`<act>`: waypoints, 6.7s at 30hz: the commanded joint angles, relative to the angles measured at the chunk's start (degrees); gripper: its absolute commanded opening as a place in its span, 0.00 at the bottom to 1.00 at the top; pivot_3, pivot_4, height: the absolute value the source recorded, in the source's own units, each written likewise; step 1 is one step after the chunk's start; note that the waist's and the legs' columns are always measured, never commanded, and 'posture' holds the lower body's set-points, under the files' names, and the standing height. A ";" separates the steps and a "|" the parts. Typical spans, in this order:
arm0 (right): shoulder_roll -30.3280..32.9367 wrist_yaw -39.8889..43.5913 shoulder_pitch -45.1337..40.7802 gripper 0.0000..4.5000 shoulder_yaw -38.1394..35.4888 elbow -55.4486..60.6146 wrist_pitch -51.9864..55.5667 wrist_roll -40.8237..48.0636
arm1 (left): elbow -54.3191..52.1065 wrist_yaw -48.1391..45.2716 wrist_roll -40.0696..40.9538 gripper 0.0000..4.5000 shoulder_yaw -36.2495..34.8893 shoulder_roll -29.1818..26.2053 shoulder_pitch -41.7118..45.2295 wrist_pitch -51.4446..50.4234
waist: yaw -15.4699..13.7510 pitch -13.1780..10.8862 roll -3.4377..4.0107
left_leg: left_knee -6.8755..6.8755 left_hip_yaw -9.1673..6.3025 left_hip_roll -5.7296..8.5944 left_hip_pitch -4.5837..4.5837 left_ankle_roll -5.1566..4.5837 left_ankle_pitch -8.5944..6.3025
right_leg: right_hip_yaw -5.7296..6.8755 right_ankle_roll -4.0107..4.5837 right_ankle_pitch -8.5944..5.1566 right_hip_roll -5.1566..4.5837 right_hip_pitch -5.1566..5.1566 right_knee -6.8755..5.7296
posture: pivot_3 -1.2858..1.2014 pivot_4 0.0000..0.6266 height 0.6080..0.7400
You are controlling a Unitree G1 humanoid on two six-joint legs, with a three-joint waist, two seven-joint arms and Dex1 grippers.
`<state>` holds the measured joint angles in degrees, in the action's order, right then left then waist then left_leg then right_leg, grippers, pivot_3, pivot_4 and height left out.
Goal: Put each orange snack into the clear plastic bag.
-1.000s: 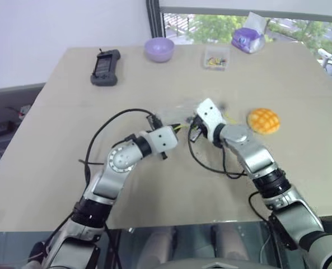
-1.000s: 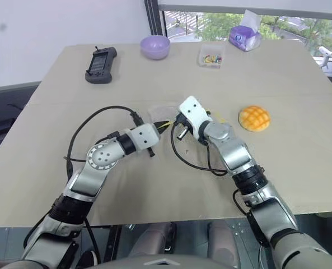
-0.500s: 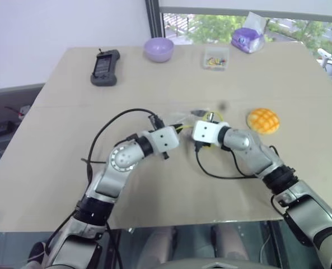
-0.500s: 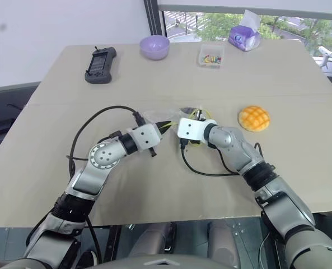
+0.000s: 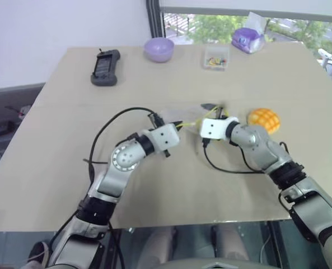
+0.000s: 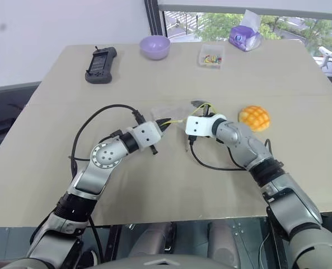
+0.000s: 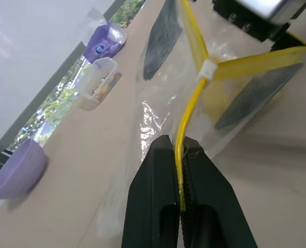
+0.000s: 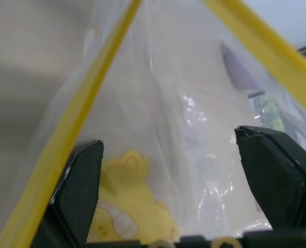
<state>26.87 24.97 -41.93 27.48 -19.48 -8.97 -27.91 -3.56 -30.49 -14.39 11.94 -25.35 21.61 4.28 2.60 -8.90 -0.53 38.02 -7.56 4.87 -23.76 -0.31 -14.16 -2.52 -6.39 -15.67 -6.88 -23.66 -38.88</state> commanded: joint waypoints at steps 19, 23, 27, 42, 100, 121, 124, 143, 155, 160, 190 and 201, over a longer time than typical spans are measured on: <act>3.19 7.83 0.07 0.99 -6.09 12.26 4.18 5.43 | -1.42 5.10 -1.37 0.00 -1.91 0.07 0.23 -2.86 | -0.26 0.00 -0.01 | 0.02 -0.02 0.02 -0.01 0.00 0.00 | 0.02 0.00 0.00 -0.01 0.02 0.01 | 0.52 0.24 1.00; 1.93 8.35 0.31 0.99 -6.59 12.03 5.67 5.55 | -2.34 5.27 -1.91 0.00 -1.33 0.52 -0.29 -3.09 | -0.17 -0.01 -0.01 | 0.02 -0.02 0.00 -0.01 0.00 0.00 | 0.02 0.00 0.00 0.00 0.01 0.01 | 0.52 0.24 1.00; 1.73 9.00 0.34 0.99 -6.49 12.06 6.19 5.62 | -2.94 5.49 -2.31 0.00 -0.98 0.61 -0.78 -3.41 | -0.20 0.00 -0.01 | 0.02 -0.01 0.00 -0.01 0.00 0.00 | 0.01 0.00 0.00 -0.01 0.01 0.01 | 0.52 0.24 1.00; 0.00 8.18 -0.11 0.99 -6.33 10.36 7.76 4.80 | -3.73 5.07 -2.11 0.00 -1.25 0.46 -0.82 -4.27 | -0.19 0.00 -0.01 | 0.02 0.00 0.00 -0.01 0.00 0.00 | 0.01 0.00 0.00 -0.01 0.01 0.01 | 0.52 0.24 1.00; 1.98 4.11 4.16 0.99 -42.11 6.72 59.12 40.63 | -4.01 6.53 -3.06 0.00 -2.07 -0.60 -1.81 -6.13 | -0.33 -0.01 -0.01 | 0.04 0.01 -0.02 0.00 -0.03 -0.01 | 0.01 0.00 0.00 -0.09 0.11 0.01 | 0.52 0.24 1.00; 5.29 7.61 7.10 0.80 -31.06 1.01 59.69 38.12 | -3.95 7.07 -3.24 0.00 -2.38 -0.85 -1.90 -6.04 | -0.35 0.31 -0.39 | 0.04 -0.02 -0.03 0.04 -0.03 -0.02 | 0.04 0.00 0.00 -0.06 0.15 0.02 | 0.52 0.24 1.00; 4.50 7.18 6.48 0.54 -32.12 0.27 59.85 38.66 | -3.86 7.12 -3.27 0.00 -2.34 -0.90 -1.79 -6.02 | -0.31 0.35 -0.43 | 0.04 -0.02 -0.04 0.05 -0.03 -0.02 | 0.03 0.00 0.00 -0.06 0.15 0.01 | 0.52 0.24 1.00; 12.47 23.98 0.71 0.00 -31.43 20.49 61.39 49.23 | -3.45 6.97 -3.17 0.00 -1.87 -0.68 -1.42 -5.67 | -0.34 0.15 -0.12 | 0.04 -0.01 -0.04 -0.05 -0.06 -0.03 | 0.02 -0.01 0.00 -0.11 0.08 0.03 | 0.52 0.24 1.00; 12.52 29.53 -1.47 0.00 -21.15 27.72 67.19 55.22 | -3.40 6.62 -3.33 0.00 -0.63 0.03 -0.56 -4.64 | -0.75 0.15 -0.15 | 0.06 -0.07 -0.04 -0.07 -0.09 -0.05 | 0.09 0.00 0.00 -0.16 0.10 0.07 | 0.52 0.24 1.00; 11.37 28.62 -2.80 0.00 -20.14 24.48 67.77 54.79 | -4.39 6.27 -3.25 0.00 -0.12 0.55 -0.84 -4.09 | -0.78 0.15 -0.15 | 0.06 -0.07 -0.04 -0.06 -0.08 -0.05 | 0.09 0.00 0.00 -0.16 0.10 0.06 | 0.52 0.24 1.00; 4.16 24.05 -7.68 0.00 -24.16 12.32 73.28 57.74 | 0.18 0.41 -1.74 0.00 2.49 -0.29 2.18 10.33 | -0.44 0.15 -0.14 | 0.05 -0.06 -0.03 -0.07 -0.08 -0.04 | 0.08 0.00 0.00 -0.16 0.08 0.06 | 0.52 0.24 1.00; -4.56 12.18 -7.86 0.00 -30.77 10.80 68.18 56.27 | 1.47 -0.68 -0.76 0.00 3.39 1.85 2.94 9.97 | -0.24 0.15 -0.13 | 0.04 -0.07 -0.03 -0.06 -0.06 -0.04 | 0.08 0.00 0.00 -0.12 0.06 0.03 | 0.52 0.24 1.00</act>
<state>22.75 39.31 -47.99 -0.80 -10.88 60.86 27.79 -1.41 -31.16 -15.60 15.14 -23.84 23.61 13.35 2.36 -8.75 -0.67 38.06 -7.63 4.83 -23.83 -0.37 -14.20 -2.44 -6.39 -15.67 -7.01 -23.60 -38.85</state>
